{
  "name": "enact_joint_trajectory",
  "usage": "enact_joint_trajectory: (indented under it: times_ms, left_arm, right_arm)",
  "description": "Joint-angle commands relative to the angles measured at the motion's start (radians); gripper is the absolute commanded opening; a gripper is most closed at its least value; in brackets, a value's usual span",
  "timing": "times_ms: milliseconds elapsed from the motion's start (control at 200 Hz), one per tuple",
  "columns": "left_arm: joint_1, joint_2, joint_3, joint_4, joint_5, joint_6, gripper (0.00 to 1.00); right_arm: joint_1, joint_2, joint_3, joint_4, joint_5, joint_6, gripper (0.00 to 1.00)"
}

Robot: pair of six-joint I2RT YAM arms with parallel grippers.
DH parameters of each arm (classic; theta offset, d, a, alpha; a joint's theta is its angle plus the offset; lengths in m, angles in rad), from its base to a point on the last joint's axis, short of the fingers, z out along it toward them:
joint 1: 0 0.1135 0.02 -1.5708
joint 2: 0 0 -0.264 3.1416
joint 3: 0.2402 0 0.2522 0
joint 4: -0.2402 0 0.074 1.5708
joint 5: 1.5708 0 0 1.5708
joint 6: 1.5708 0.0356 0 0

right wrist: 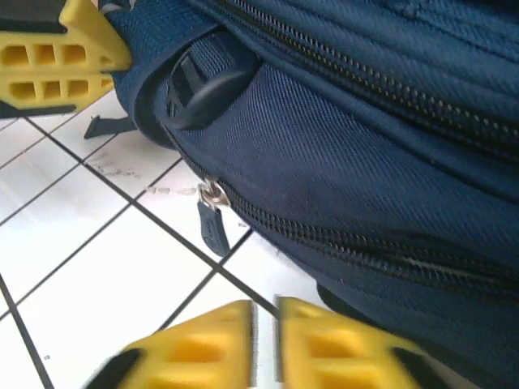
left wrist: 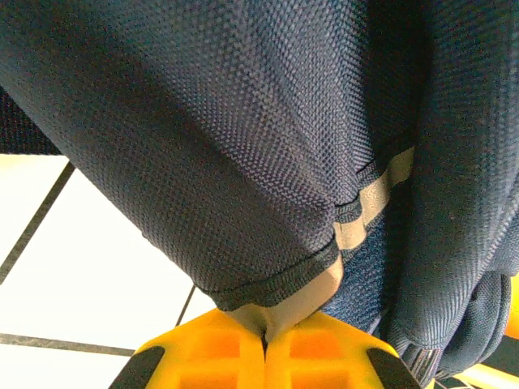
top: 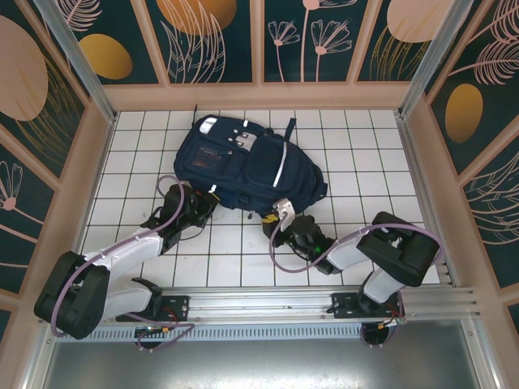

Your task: Pack the student bag

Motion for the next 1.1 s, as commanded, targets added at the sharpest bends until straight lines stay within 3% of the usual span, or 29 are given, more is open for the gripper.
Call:
enact_joint_trajectory:
  times_ms: [0,190,410,611,766,916,1006,1096]
  left_arm:
    - [0.007,-0.025,0.04,0.047,0.004,0.035,0.0]
    - [-0.008,-0.039,0.056,0.039,-0.001,0.039,0.0]
    - [-0.042,-0.016,0.068,0.055,-0.011,0.018,0.0]
    - [-0.052,-0.016,0.069,0.054,-0.023,0.007,0.0]
    - [-0.053,-0.016,0.064,0.057,-0.026,0.003,0.0]
    - [-0.052,-0.019,0.052,0.057,-0.038,0.001,0.0]
    - [-0.053,-0.019,0.047,0.057,-0.048,0.001,0.0]
    - [-0.052,-0.013,0.048,0.06,-0.052,0.0,0.0]
  right_arm:
    - [0.015,0.024,0.038,-0.022,-0.012,-0.014,0.3]
    - [0.049,0.11,0.099,0.036,0.044,-0.005,0.39]
    - [0.123,0.223,0.198,0.055,0.289,-0.031,0.52]
    - [0.109,0.263,0.24,0.034,0.392,-0.019,0.52]
    - [0.08,0.272,0.237,0.05,0.377,0.008,0.42]
    - [0.063,0.263,0.216,0.056,0.377,0.011,0.13]
    - [0.061,0.253,0.193,0.069,0.359,0.007,0.01]
    - [0.061,0.24,0.17,0.076,0.346,0.008,0.0]
